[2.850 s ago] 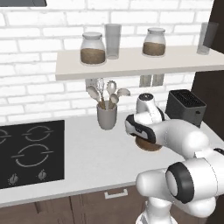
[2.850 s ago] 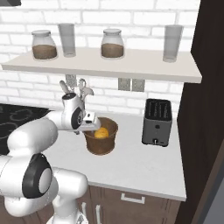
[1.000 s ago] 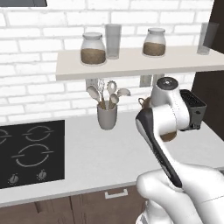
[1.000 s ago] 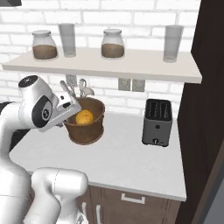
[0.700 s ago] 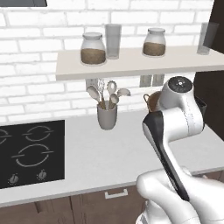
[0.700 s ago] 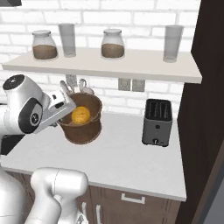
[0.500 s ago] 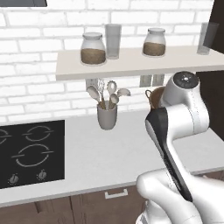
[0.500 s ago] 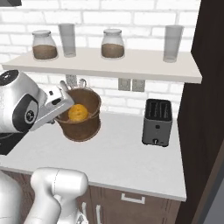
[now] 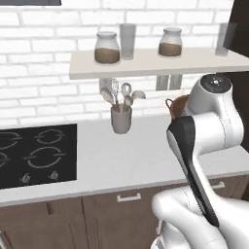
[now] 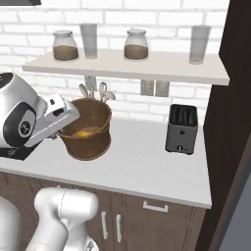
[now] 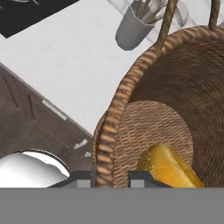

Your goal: Open the cabinet, pick up the bread from the cabinet and place it in the basket. Then move the basket to the dining counter.

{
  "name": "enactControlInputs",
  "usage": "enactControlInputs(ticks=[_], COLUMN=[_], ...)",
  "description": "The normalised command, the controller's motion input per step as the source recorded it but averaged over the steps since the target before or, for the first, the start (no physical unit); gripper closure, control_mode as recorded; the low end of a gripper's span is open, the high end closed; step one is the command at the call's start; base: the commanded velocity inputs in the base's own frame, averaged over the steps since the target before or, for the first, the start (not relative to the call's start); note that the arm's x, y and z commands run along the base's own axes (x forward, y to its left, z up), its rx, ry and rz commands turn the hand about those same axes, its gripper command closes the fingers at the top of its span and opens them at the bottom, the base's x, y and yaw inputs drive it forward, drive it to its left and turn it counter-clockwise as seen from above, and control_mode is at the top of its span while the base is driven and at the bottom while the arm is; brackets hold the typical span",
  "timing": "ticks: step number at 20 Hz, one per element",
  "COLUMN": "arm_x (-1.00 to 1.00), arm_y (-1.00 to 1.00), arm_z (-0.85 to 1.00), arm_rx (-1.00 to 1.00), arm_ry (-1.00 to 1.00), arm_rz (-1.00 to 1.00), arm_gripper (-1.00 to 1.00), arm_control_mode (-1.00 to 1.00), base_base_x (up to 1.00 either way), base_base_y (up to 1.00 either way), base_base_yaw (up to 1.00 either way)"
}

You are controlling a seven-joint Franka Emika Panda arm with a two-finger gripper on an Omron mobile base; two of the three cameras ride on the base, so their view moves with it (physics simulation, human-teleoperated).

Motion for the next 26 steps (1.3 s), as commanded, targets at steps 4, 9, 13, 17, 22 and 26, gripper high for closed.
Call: enactControlInputs(ticks=[4, 9, 13, 17, 22, 26], arm_x=[0.00, 0.00, 0.00, 0.00, 0.00, 0.00], arm_y=[0.00, 0.00, 0.00, 0.00, 0.00, 0.00], arm_z=[0.00, 0.00, 0.00, 0.00, 0.00, 0.00], arm_rx=[0.00, 0.00, 0.00, 0.00, 0.00, 0.00], arm_ry=[0.00, 0.00, 0.00, 0.00, 0.00, 0.00], arm_rz=[0.00, 0.00, 0.00, 0.00, 0.00, 0.00], arm_gripper=[1.00, 1.00, 1.00, 1.00, 1.00, 1.00], arm_control_mode=[1.00, 1.00, 1.00, 1.00, 1.00, 1.00], base_base_x=[-0.86, -0.45, -0.31, -0.24, -0.12, -0.04], base_base_y=[0.52, 0.38, 0.30, 0.29, 0.28, 0.21], base_base_yaw=[0.66, 0.91, 0.95, 0.98, 1.00, 1.00])
